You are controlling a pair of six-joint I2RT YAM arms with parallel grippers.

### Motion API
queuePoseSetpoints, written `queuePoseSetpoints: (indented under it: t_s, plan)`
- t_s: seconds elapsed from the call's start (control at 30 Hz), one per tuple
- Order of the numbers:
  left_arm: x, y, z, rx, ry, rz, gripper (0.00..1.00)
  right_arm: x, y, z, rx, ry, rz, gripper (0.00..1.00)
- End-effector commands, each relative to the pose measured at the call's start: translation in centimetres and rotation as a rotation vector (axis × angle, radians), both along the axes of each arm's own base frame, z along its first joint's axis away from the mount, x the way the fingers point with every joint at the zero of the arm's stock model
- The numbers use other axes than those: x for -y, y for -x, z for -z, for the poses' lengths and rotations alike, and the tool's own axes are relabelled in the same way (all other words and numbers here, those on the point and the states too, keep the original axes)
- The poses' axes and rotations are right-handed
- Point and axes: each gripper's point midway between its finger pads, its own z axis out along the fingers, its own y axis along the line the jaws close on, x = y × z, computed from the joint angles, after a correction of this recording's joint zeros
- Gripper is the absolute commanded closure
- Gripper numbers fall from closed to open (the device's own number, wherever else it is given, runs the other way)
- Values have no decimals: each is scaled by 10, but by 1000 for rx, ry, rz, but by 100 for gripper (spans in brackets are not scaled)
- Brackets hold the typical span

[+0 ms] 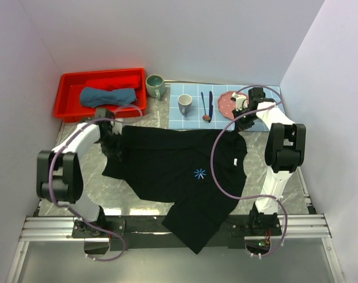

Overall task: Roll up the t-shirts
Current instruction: Fold the T-shirt at the center of the board.

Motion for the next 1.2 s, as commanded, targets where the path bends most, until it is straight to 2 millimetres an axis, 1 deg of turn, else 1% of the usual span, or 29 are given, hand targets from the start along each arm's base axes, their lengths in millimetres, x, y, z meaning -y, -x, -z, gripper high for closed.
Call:
queuePoseSetpoints:
  t_s: [0.0, 0.03, 0.07, 0.1, 0.17, 0.2, 0.23, 0.33, 0.37, 0.4, 0.53, 0.57, 0.67, 0.7, 0.77, 0.87, 0.97, 1.0, 1.17]
  plan:
    - [-3, -66, -108, 412, 76, -14, 43, -5, -18, -24, 76, -10, -22, 100]
    - [-17, -83, -115, 477, 27, -64, 37, -5, -21, -23, 75, -19, -4, 100]
    - [-36, -100, -122, 530, 3, -130, 31, -6, -24, -25, 82, -24, 3, 100]
    - [-47, -123, -119, 560, -15, -166, 31, -6, -25, -26, 86, -30, 10, 100]
    - [-69, -145, -108, 540, -26, -253, 34, -9, -28, -27, 88, -50, 20, 100]
    - [-73, -159, -94, 517, -17, -273, 35, -10, -28, -26, 82, -54, 21, 100]
    - [-76, -175, -96, 566, -15, -281, 35, -10, -28, -24, 78, -54, 21, 100]
    - [-79, -195, -82, 587, -22, -235, 41, -8, -29, -22, 76, -44, 17, 100]
    - [-79, -198, -77, 586, -25, -212, 44, -6, -29, -23, 77, -40, 18, 100]
    - [-80, -202, -68, 574, -22, -203, 45, -7, -29, -22, 76, -36, 17, 100]
    - [-83, -215, -52, 591, -26, -172, 45, -5, -28, -21, 73, -32, 23, 100]
    - [-83, -219, -46, 587, -28, -171, 45, -4, -27, -20, 71, -30, 26, 100]
    - [-82, -223, -34, 574, -20, -160, 45, -4, -25, -17, 62, -29, 33, 100]
    - [-81, -223, -24, 557, -17, -155, 45, -3, -25, -17, 63, -25, 35, 100]
    - [-80, -223, -16, 543, -10, -147, 46, -3, -24, -14, 57, -22, 33, 100]
    - [-80, -222, 2, 507, -9, -148, 48, -2, -24, -13, 55, -15, 37, 100]
    - [-81, -221, 13, 489, -11, -151, 50, -1, -26, -11, 54, -14, 40, 100]
    - [-82, -222, 14, 498, -25, -122, 50, -1, -28, -12, 57, -14, 40, 100]
    - [-82, -227, 21, 490, -21, -114, 53, 0, -29, -10, 54, -8, 41, 100]
